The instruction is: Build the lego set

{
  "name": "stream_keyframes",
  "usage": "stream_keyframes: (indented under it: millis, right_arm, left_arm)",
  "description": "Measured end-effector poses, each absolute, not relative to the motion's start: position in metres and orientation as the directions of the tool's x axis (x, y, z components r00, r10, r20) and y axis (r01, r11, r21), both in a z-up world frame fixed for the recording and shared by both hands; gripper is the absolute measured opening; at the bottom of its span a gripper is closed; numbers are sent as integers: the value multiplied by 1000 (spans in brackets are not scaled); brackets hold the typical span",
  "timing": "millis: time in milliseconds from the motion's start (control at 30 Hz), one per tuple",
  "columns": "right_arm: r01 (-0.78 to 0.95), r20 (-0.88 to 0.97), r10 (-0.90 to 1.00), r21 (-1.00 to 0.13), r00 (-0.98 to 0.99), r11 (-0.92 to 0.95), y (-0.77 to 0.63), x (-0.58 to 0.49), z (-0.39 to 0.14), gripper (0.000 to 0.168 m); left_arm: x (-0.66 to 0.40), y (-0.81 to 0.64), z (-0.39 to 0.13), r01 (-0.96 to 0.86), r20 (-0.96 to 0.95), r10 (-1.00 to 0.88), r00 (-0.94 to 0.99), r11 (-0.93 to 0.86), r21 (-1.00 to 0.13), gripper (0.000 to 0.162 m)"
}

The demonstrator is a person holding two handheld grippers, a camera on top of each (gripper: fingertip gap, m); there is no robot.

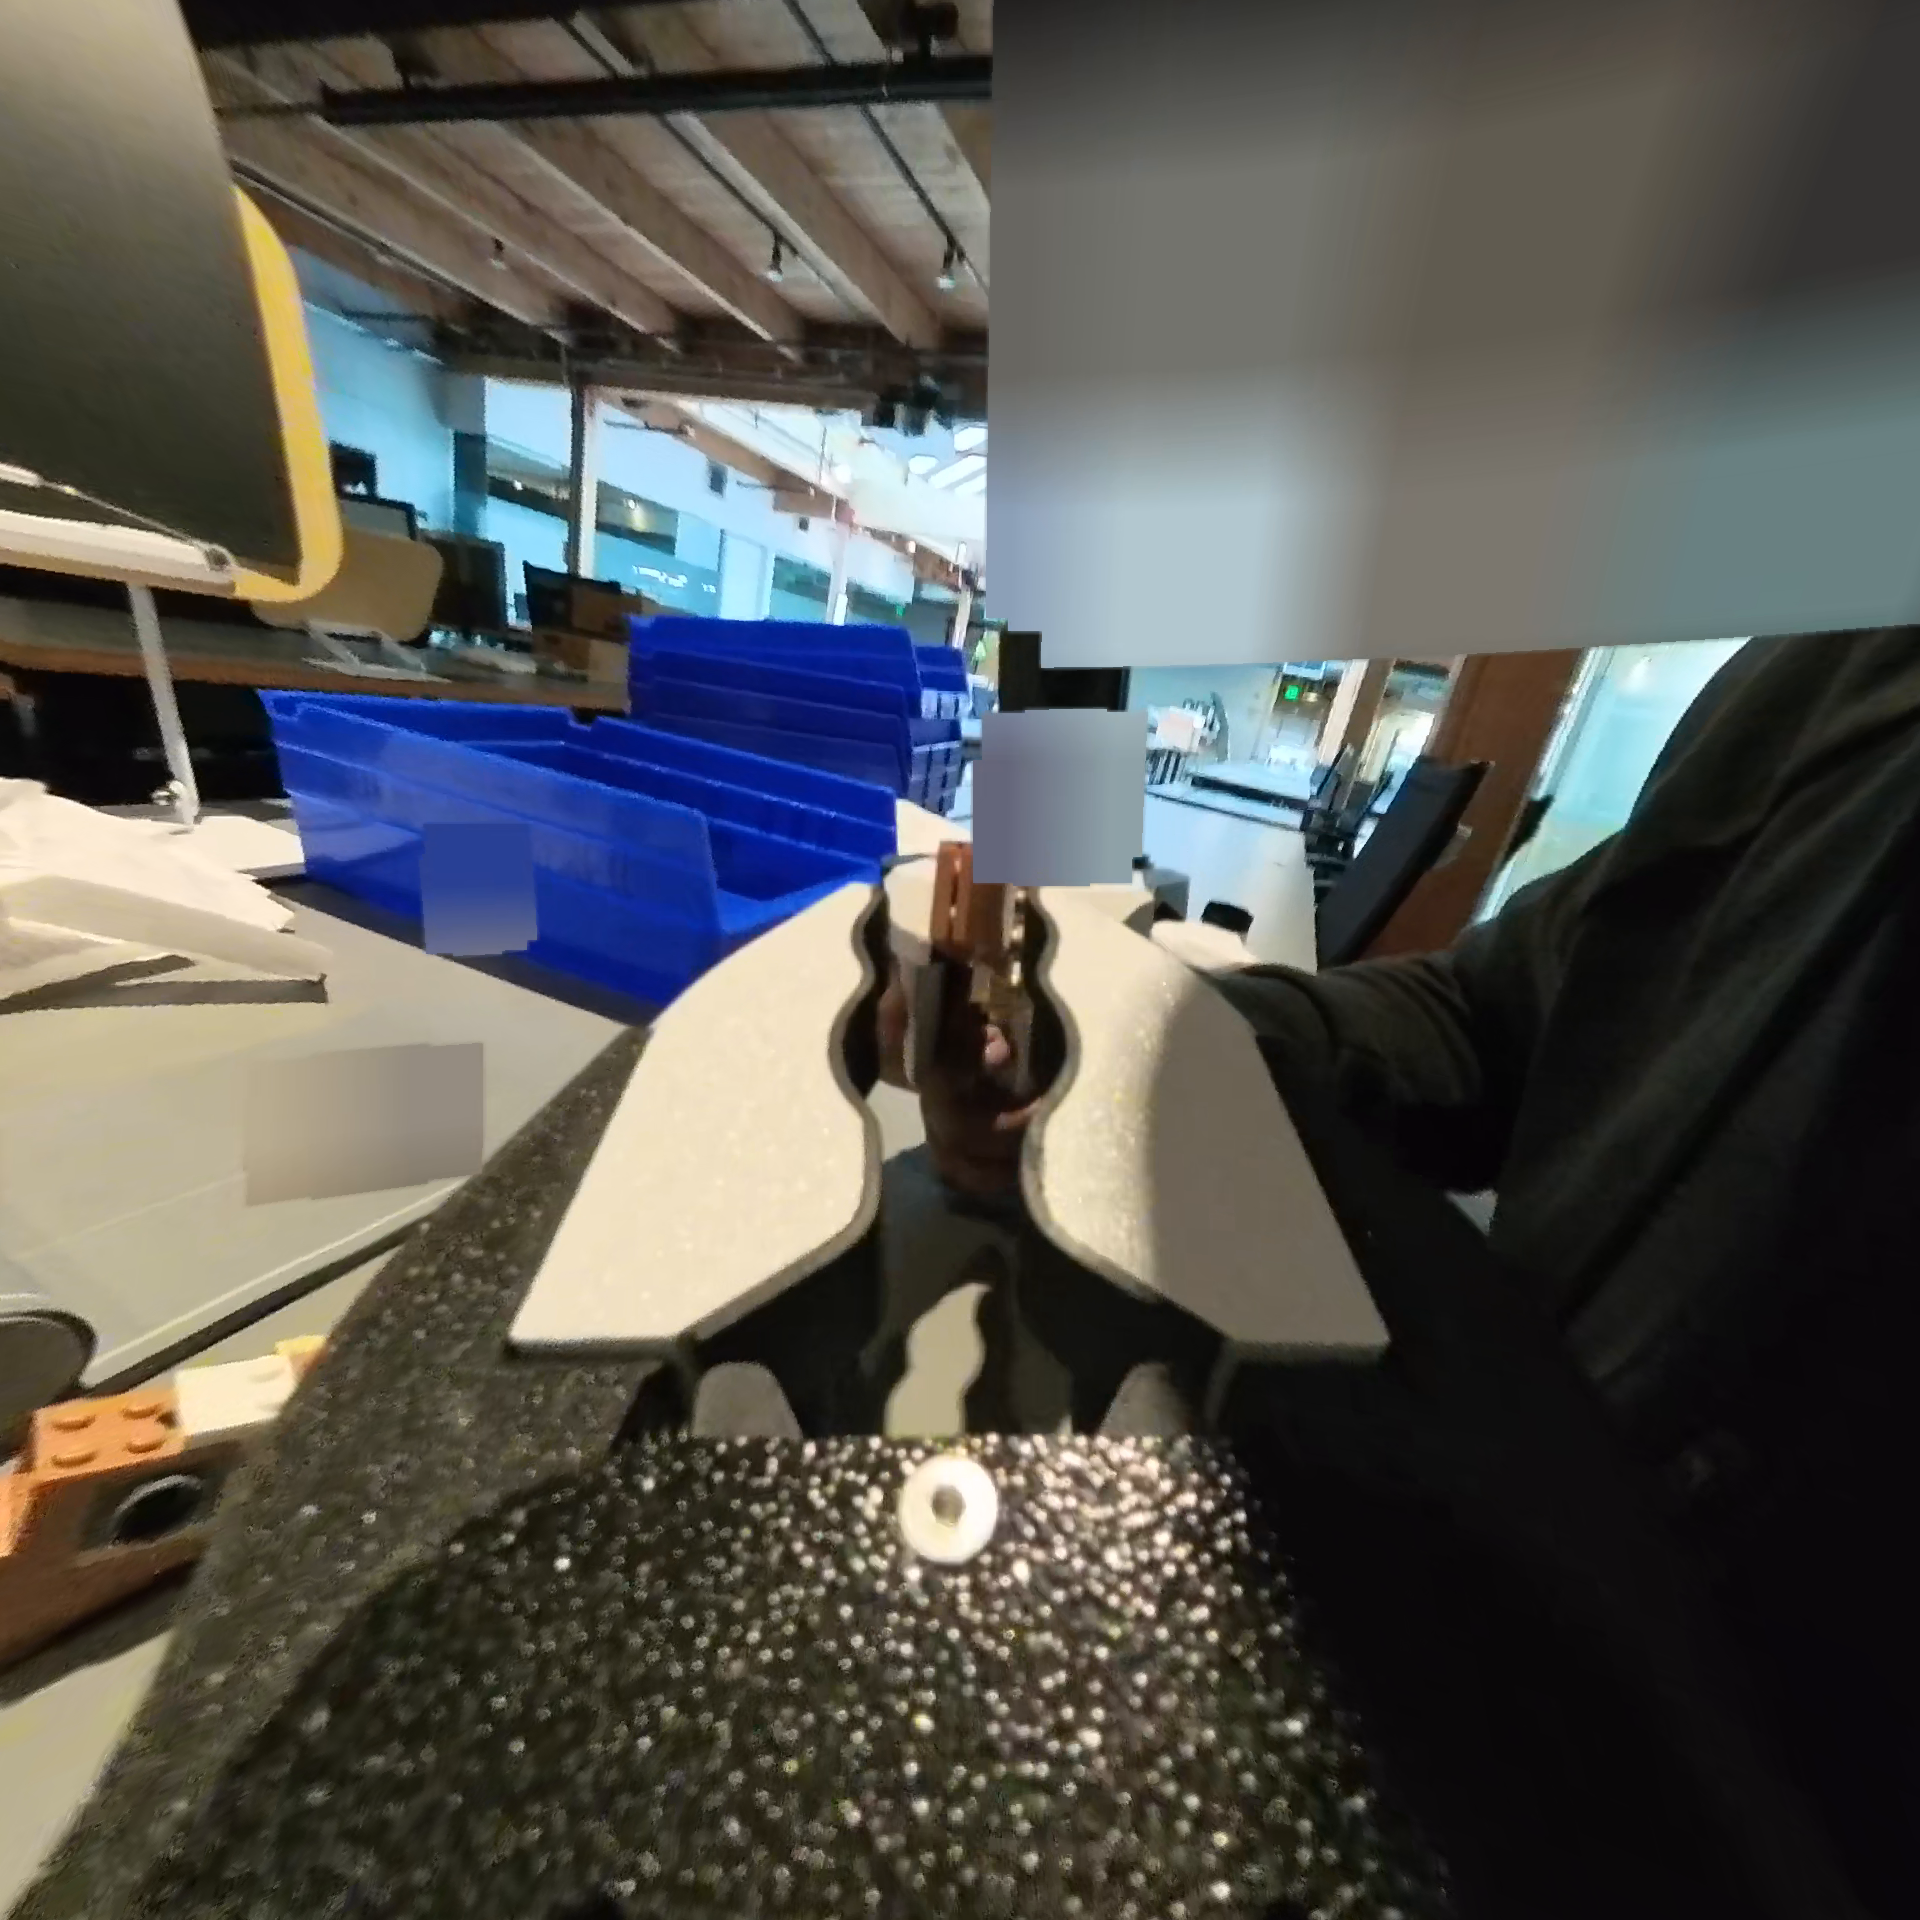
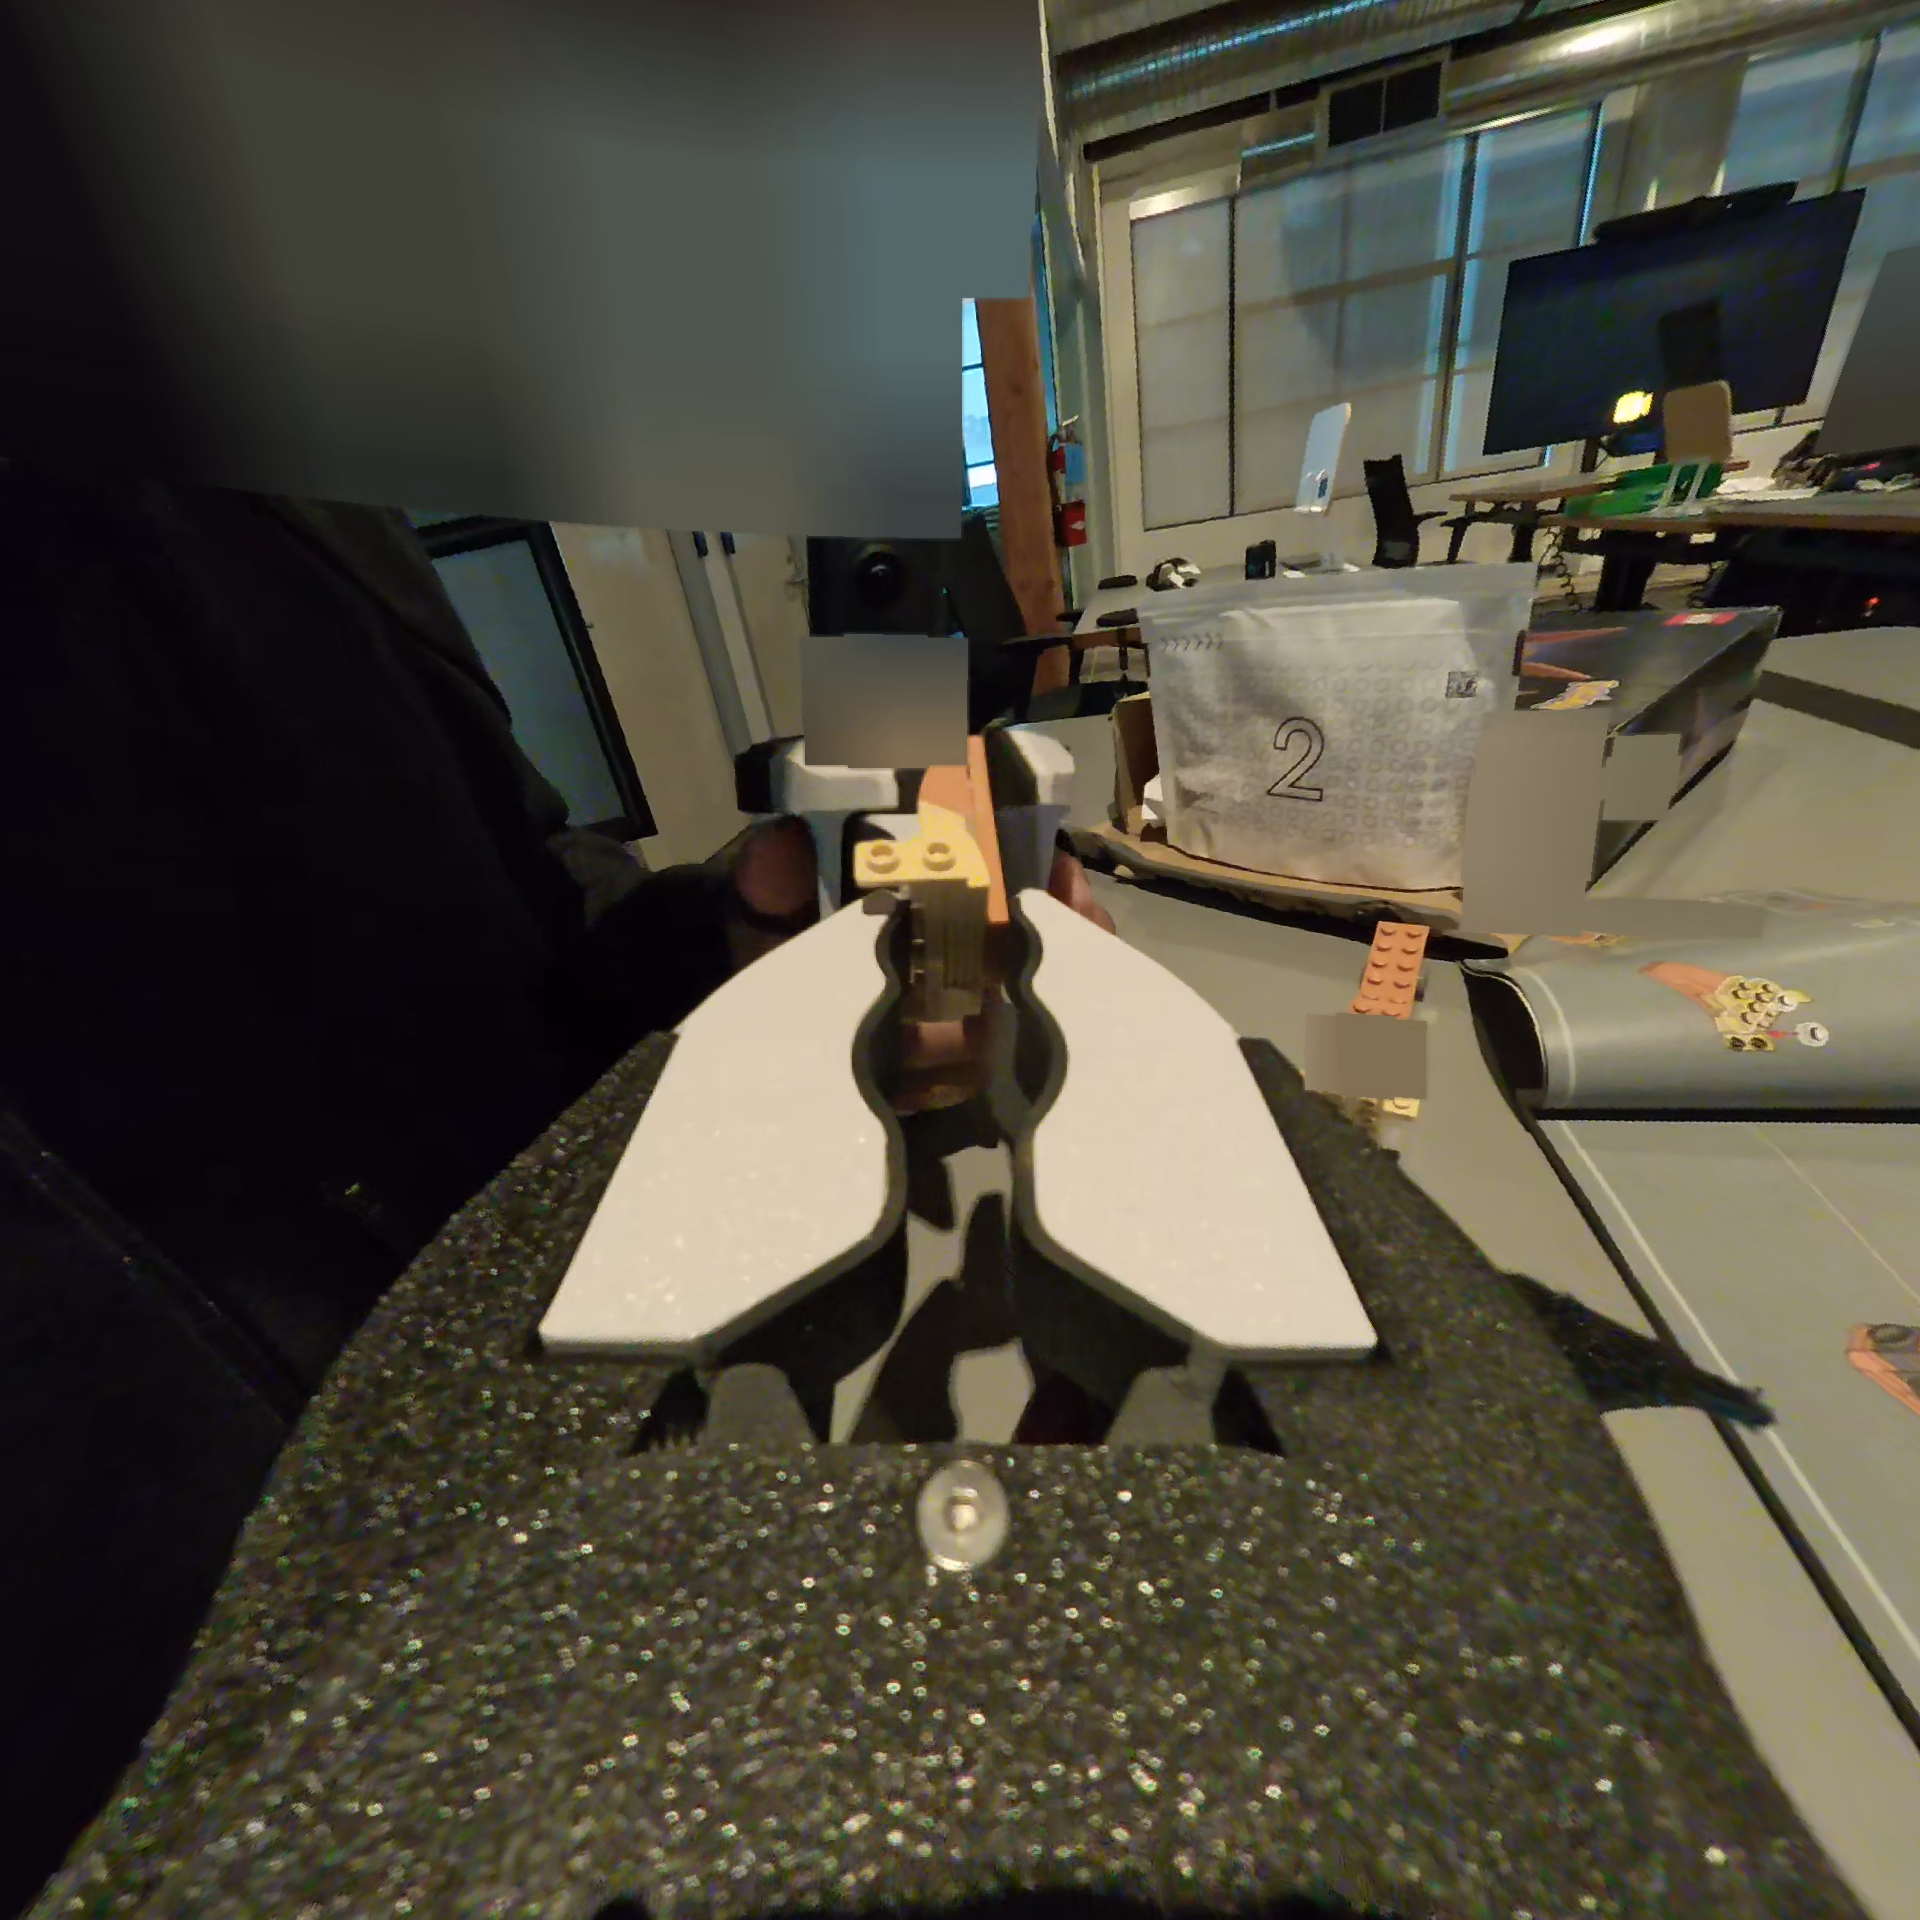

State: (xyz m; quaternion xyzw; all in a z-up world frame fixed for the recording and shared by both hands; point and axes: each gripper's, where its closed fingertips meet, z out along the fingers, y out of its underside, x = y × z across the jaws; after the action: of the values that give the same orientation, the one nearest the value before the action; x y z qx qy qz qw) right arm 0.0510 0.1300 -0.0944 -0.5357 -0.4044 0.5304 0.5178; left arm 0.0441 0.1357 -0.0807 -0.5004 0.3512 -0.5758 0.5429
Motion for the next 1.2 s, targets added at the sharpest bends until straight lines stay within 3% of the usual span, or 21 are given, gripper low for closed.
stream_keyframes:
  millis: [167,400,1200]
  right_arm:
    - [-123,-147,983,-983,111,-133,130,50,-95,16]
    - [-134,-187,977,-976,100,-173,131,49,-97,17]
    - [-141,-196,978,-972,65,-186,126,47,-96,18]
  left_arm:
    - [44,136,-75,331,245,-968,52,-215,-919,11]
    - [44,137,-75,370,355,-934,-33,-342,-864,9]
    - [48,126,-66,352,321,-945,-60,-321,-879,6]
